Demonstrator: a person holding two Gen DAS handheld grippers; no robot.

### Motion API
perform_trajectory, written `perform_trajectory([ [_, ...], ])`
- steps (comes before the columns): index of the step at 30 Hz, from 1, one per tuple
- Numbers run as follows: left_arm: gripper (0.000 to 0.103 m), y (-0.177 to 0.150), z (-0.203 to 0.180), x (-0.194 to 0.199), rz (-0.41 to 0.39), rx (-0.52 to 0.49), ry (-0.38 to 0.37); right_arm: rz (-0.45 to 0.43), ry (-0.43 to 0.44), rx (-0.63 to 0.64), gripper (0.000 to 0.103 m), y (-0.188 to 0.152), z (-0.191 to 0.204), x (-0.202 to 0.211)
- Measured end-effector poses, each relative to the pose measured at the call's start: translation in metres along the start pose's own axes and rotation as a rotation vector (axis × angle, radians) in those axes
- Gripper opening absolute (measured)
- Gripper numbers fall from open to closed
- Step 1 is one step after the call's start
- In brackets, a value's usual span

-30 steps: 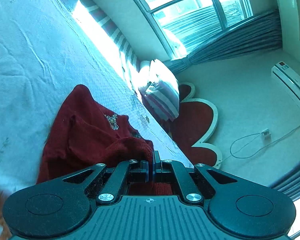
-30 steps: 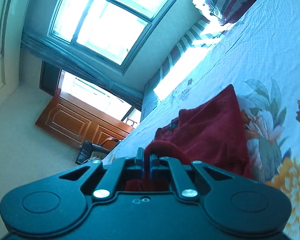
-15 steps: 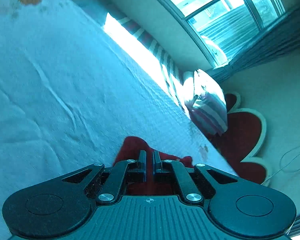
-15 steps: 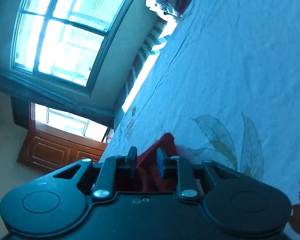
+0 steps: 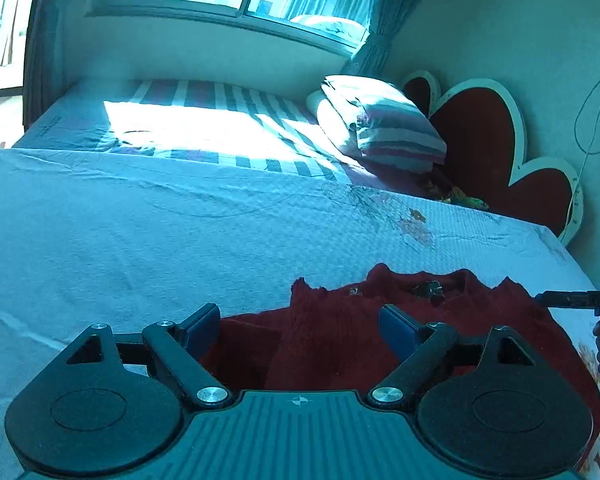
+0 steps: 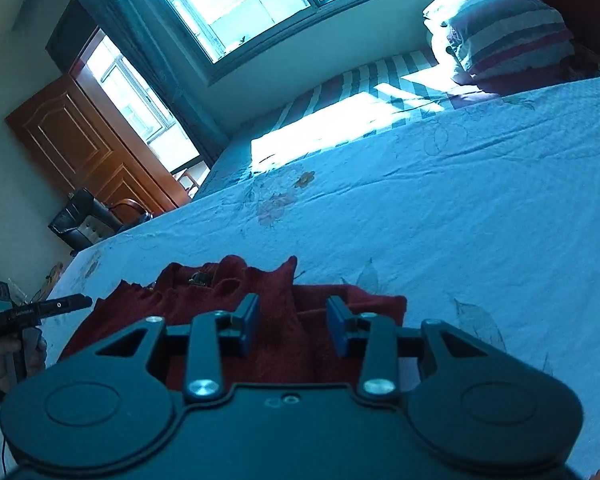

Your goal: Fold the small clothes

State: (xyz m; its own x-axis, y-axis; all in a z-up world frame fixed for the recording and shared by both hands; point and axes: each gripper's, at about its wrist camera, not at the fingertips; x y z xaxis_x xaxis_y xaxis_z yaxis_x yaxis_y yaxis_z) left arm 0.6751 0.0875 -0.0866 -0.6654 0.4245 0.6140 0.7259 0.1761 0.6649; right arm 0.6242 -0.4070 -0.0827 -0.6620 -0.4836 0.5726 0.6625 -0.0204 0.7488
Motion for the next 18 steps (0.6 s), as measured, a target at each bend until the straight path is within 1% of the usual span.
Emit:
perform_trajectory([
  [1, 0.086, 0.004, -0.003, -0.003, 0.005, -0.014, 0.004, 0.011, 0.004, 0.018, 0.039, 0.000, 0.002, -0.002],
  [2, 0.080, 0.008, -0.006, -0.007, 0.019, -0.040, 0.009, 0.018, 0.004, 0.029, 0.038, 0.001, 0.002, -0.005],
  [3, 0.068, 0.010, -0.006, -0.011, 0.036, -0.048, 0.007, 0.025, 0.005, 0.039, 0.038, 0.002, 0.000, -0.007],
  [5, 0.057, 0.014, -0.006, -0.022, 0.085, -0.049, -0.007, 0.033, 0.014, 0.042, 0.038, 0.003, -0.003, -0.011],
  [9, 0.055, 0.015, -0.008, -0.036, 0.146, -0.080, 0.010, 0.040, 0.048, 0.038, 0.035, 0.002, -0.005, -0.015],
  [11, 0.055, 0.011, -0.010, -0.039, 0.147, -0.091, 0.004, 0.038, 0.072, 0.039, 0.032, 0.003, -0.006, -0.016],
  [12, 0.050, 0.010, -0.011, -0.039, 0.139, -0.099, 0.001, 0.034, 0.081, 0.041, 0.030, 0.003, -0.006, -0.016],
  [13, 0.040, 0.009, -0.011, -0.040, 0.132, -0.097, 0.000, 0.036, 0.086, 0.047, 0.028, 0.003, -0.004, -0.017],
  [14, 0.017, 0.009, -0.010, -0.040, 0.129, -0.089, -0.005, 0.042, 0.086, 0.063, 0.027, 0.003, 0.000, -0.019],
  [15, 0.003, 0.009, -0.008, -0.041, 0.132, -0.072, -0.017, 0.051, 0.083, 0.075, 0.027, 0.003, 0.002, -0.021],
  [17, 0.003, 0.006, -0.008, -0.042, 0.118, -0.073, -0.029, 0.063, 0.064, 0.102, 0.007, 0.002, 0.007, -0.025],
  [18, 0.003, 0.004, -0.008, -0.040, 0.109, -0.073, -0.051, 0.048, 0.059, 0.113, 0.006, 0.002, 0.009, -0.023],
])
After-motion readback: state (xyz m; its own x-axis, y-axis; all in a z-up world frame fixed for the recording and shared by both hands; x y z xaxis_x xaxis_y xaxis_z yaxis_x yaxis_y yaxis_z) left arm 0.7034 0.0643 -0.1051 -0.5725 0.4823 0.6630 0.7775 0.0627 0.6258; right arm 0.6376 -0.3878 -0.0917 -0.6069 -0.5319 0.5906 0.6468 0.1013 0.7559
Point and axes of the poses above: each gripper's, at about its wrist camera, not at the fingertips, and x roughly against the way its jaws point, z to its left, y to its top, and after that the axes turned 11 degrees about x, right-handed
